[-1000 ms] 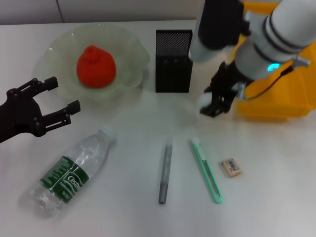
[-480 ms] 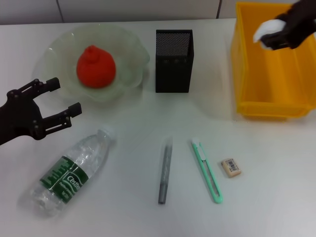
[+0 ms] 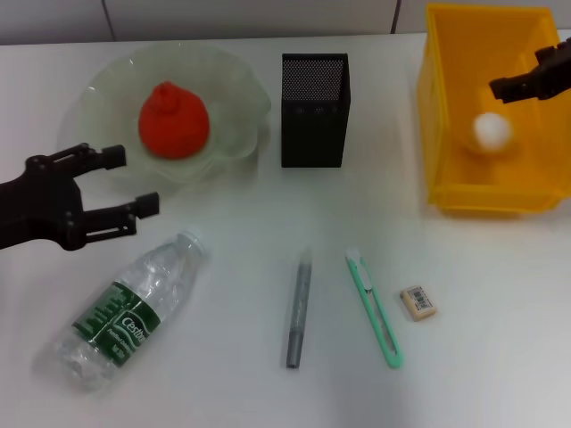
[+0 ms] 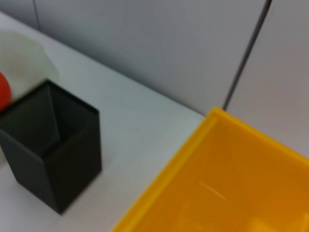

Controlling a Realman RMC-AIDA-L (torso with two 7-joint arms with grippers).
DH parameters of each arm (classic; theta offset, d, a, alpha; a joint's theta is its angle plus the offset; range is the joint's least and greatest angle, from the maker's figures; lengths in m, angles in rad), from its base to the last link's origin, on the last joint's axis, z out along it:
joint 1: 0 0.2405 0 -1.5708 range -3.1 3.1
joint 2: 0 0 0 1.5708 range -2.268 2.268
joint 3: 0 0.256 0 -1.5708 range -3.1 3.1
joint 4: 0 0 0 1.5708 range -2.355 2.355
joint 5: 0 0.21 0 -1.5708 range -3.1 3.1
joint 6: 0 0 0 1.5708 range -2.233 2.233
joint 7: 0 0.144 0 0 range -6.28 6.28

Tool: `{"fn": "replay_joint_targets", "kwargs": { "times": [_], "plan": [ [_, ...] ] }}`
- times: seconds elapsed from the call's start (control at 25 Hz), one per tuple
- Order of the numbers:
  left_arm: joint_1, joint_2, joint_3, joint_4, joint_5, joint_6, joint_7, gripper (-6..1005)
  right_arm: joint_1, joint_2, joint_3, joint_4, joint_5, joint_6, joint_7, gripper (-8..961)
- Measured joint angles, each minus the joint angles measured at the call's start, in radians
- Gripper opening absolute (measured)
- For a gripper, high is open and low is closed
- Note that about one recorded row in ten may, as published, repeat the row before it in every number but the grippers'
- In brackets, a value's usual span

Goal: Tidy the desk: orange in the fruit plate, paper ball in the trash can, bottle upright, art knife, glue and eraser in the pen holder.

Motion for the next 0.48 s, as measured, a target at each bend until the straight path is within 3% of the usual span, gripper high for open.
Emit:
{"fn": "replay_joint_targets", "kwargs": {
  "times": [0.16, 0.2, 0.24, 0.28, 0.32, 0.36, 0.4, 0.44, 0.48],
  "plan": [
    [0.04, -0.003, 0.14, 0.186, -0.005, -0.031, -0.153, 848, -0.053, -0.001, 0.004, -0.01, 0.13, 0.05, -0.045, 715],
    [0.04, -0.003, 0.14, 0.186, -0.005, -0.031, -0.153, 849, -0.074, -0.001, 0.008, -0.018, 0.179, 0.057, -0.073, 740],
    [0.06, -0.003, 0.196, 0.267, -0.004, -0.058, -0.214, 849, -0.102, 0.0, 0.01, -0.026, 0.247, 0.06, -0.11, 766],
    [0.136, 0.0, 0.375, 0.547, 0.055, -0.161, -0.447, 849, -0.168, 0.002, 0.013, -0.031, 0.405, 0.068, -0.203, 792],
    [0.136, 0.0, 0.375, 0.547, 0.055, -0.161, -0.447, 849, -0.168, 0.002, 0.013, -0.031, 0.405, 0.068, -0.203, 817],
    [0.163, 0.0, 0.43, 0.649, 0.098, -0.192, -0.527, 849, -0.212, 0.002, 0.011, -0.016, 0.518, 0.072, -0.285, 843],
    [0.184, 0.0, 0.469, 0.714, 0.129, -0.212, -0.576, 849, -0.289, 0.004, 0.007, 0.032, 0.729, 0.066, -0.457, 843],
    [0.23, 0.0, 0.611, 0.905, 0.275, -0.271, -0.792, 846, -0.346, 0.003, 0.007, 0.104, 0.899, 0.022, -0.65, 843],
    [0.23, 0.0, 0.611, 0.905, 0.275, -0.271, -0.792, 845, -0.346, 0.003, 0.007, 0.104, 0.899, 0.022, -0.65, 843]
  ]
}}
